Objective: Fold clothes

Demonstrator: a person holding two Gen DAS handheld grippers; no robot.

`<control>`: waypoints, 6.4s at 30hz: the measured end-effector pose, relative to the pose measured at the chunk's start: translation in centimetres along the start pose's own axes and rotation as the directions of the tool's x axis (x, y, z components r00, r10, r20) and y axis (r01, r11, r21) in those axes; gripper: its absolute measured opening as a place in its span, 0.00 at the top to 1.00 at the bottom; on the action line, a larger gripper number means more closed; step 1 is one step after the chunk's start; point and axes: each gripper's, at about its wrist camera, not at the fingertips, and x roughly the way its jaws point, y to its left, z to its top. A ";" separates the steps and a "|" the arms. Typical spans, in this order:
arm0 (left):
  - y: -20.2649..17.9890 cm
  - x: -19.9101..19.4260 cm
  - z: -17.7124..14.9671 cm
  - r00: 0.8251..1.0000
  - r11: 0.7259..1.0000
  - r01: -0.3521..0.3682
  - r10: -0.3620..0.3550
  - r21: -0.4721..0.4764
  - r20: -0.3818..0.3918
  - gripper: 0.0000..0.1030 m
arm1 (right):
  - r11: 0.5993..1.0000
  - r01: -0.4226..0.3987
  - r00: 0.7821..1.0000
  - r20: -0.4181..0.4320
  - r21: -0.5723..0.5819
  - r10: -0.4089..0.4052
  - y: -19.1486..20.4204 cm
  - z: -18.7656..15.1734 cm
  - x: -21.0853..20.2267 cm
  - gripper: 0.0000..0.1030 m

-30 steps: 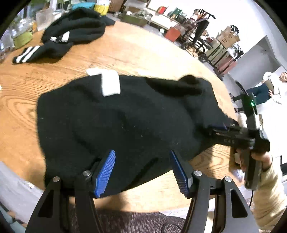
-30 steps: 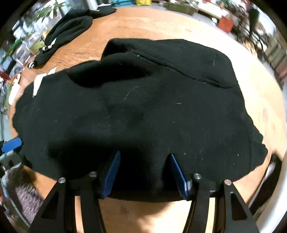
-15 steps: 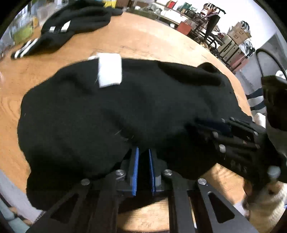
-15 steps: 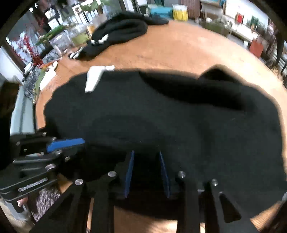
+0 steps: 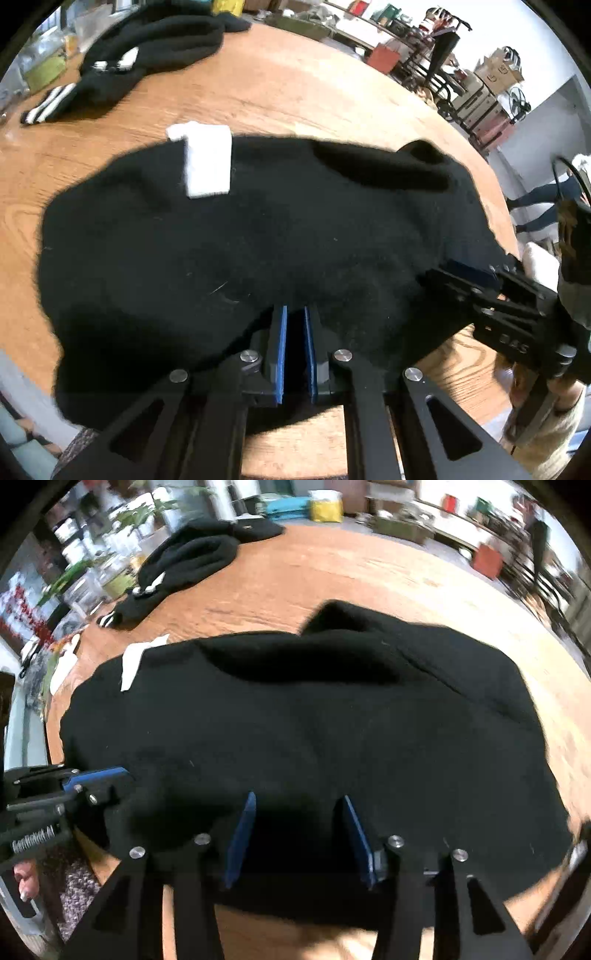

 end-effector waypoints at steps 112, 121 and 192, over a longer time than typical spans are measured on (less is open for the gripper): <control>-18.7 3.8 10.8 0.952 0.954 0.299 -0.296 0.025 -0.071 0.35 | 0.942 -0.135 0.943 0.331 0.306 0.027 -9.0 -4.7 -3.3 0.79; -26.5 6.8 11.2 0.915 0.924 0.362 -0.326 0.124 -0.237 0.35 | 0.971 -0.100 0.944 0.330 0.219 0.023 -6.2 -5.9 -3.4 0.79; 14.9 -1.4 14.0 0.959 0.957 -0.278 0.281 -0.085 0.026 0.73 | 0.801 -0.185 0.983 -0.101 -0.569 0.156 24.9 7.0 11.5 0.29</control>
